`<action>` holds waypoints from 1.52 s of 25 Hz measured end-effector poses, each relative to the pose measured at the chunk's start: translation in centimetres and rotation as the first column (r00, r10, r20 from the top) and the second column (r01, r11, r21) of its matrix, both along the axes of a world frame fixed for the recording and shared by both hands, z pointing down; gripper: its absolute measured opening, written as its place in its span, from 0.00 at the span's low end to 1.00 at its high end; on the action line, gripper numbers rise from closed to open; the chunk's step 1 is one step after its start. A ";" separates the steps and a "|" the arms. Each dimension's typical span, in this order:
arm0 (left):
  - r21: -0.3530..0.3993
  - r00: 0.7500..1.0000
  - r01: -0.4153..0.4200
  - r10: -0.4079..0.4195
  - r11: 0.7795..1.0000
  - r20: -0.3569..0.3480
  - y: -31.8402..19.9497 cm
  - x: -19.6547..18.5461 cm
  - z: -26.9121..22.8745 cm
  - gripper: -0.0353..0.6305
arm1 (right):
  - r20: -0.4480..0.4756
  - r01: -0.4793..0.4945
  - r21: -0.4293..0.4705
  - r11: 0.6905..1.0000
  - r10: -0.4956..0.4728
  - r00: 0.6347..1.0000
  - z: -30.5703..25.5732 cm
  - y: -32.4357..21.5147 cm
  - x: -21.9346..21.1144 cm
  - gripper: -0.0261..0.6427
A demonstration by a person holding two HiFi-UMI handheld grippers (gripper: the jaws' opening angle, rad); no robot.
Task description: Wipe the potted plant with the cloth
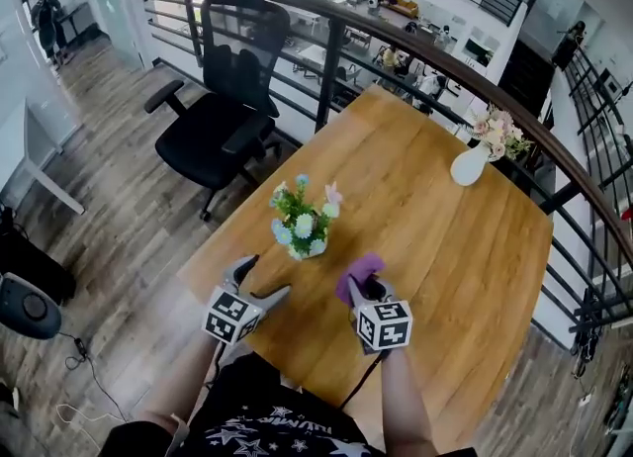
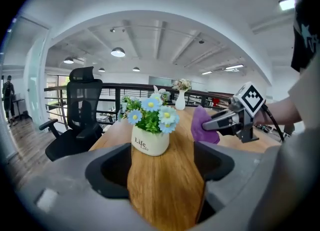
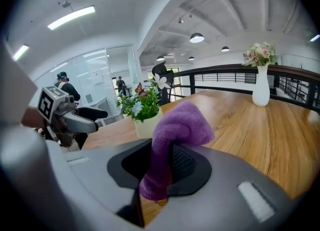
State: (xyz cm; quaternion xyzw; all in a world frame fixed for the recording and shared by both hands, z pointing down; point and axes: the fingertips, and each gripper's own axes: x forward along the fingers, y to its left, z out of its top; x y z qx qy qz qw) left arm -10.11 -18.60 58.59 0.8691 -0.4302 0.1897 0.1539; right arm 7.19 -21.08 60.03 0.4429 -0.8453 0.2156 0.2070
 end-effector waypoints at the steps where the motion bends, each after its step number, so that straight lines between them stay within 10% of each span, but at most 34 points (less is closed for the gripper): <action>1: -0.003 1.000 -0.013 0.013 1.000 0.002 -0.7 -0.2 0.1 0.64 | -0.014 -0.003 -0.002 1.000 0.003 1.000 0.2 -0.4 -0.4 0.17; 14: -0.009 0.981 -0.196 0.196 0.981 -0.016 -7.6 -1.0 2.3 0.69 | -0.076 -0.017 0.003 1.000 0.017 0.997 1.9 -5.0 -4.1 0.17; 30: 0.036 0.858 -0.499 0.488 0.866 0.157 -10.7 1.5 5.9 0.76 | -0.274 0.138 -0.012 0.990 -0.136 0.952 4.6 -7.6 -6.6 0.17; 38: 0.074 0.850 -0.517 0.501 0.853 0.164 -11.2 2.5 5.6 0.71 | -0.256 0.142 -0.018 0.990 -0.142 0.956 5.1 -7.5 -7.1 0.17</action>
